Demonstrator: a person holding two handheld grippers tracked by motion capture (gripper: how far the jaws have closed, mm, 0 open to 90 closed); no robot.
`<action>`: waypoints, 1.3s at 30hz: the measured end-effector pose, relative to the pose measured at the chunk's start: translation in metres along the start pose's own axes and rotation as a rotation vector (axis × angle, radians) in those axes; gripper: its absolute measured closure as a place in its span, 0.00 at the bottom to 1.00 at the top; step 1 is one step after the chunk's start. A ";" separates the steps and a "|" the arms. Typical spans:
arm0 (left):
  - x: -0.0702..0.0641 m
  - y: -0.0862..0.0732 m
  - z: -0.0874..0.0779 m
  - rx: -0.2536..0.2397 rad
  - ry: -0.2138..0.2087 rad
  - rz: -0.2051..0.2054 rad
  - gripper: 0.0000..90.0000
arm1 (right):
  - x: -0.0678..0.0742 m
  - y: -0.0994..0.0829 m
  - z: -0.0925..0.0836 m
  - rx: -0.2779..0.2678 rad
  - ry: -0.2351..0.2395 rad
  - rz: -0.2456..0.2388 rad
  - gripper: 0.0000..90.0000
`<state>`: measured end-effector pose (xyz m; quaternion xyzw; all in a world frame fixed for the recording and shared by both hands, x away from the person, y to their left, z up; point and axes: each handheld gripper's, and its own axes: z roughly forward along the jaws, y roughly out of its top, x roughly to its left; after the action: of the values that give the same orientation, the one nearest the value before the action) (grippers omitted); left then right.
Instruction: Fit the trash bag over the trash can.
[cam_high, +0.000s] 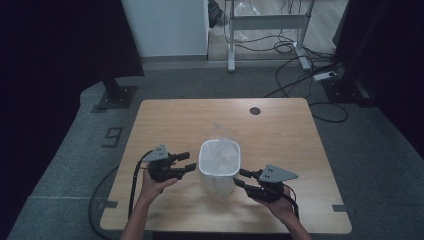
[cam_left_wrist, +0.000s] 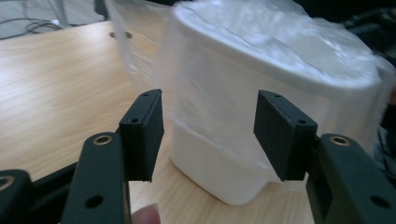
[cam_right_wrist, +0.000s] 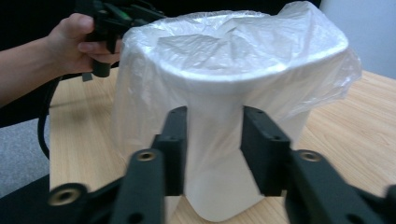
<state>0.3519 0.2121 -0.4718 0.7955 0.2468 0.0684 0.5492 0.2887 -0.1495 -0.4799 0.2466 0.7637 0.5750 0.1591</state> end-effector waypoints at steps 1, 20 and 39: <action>-0.003 0.000 0.003 0.004 -0.007 0.012 0.49 | -0.001 0.000 0.000 -0.001 -0.005 0.002 0.79; -0.004 -0.003 0.016 0.029 -0.009 0.015 0.53 | -0.007 -0.006 0.003 0.042 -0.090 0.014 0.99; -0.003 -0.004 0.020 0.038 0.001 0.008 0.54 | -0.013 -0.018 0.012 0.102 -0.113 0.049 0.99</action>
<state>0.3555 0.1947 -0.4823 0.8067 0.2451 0.0667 0.5336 0.3025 -0.1513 -0.5007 0.3051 0.7757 0.5240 0.1752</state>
